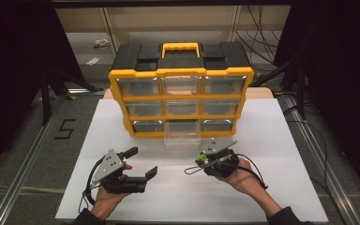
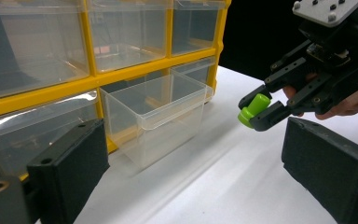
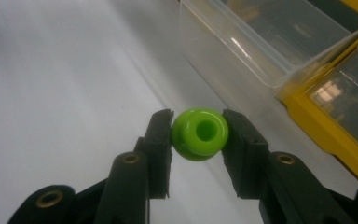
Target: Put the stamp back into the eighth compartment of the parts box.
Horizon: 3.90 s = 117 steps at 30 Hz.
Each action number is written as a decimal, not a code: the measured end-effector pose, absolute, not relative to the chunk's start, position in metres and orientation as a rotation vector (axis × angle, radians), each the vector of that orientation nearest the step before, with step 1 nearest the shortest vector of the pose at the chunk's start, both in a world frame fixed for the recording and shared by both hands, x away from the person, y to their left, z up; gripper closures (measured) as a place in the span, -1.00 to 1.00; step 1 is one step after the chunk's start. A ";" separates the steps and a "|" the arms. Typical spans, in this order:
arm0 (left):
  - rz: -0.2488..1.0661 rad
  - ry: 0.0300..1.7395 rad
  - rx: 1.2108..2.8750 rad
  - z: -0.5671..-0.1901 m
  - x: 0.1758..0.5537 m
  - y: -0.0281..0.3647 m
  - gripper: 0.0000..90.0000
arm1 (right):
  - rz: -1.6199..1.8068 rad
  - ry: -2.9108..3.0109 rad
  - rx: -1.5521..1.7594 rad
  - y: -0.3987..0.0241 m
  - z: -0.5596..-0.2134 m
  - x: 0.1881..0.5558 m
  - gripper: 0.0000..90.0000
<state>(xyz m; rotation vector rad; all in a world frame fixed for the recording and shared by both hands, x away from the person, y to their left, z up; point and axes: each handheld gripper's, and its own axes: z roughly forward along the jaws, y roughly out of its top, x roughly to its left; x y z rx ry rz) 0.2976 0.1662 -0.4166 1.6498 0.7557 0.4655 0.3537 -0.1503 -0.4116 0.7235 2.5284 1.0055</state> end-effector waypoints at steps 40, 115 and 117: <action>0.465 0.749 1.645 -0.416 0.297 0.166 -0.85 | 1.164 2.384 0.768 -0.133 -0.380 0.386 0.44; 0.461 0.746 1.638 -0.415 0.296 0.166 -0.85 | 1.128 2.415 0.907 -0.118 -0.382 0.432 0.02; 0.462 0.745 1.639 -0.415 0.296 0.166 -0.85 | 1.148 2.414 0.905 -0.118 -0.379 0.431 -0.02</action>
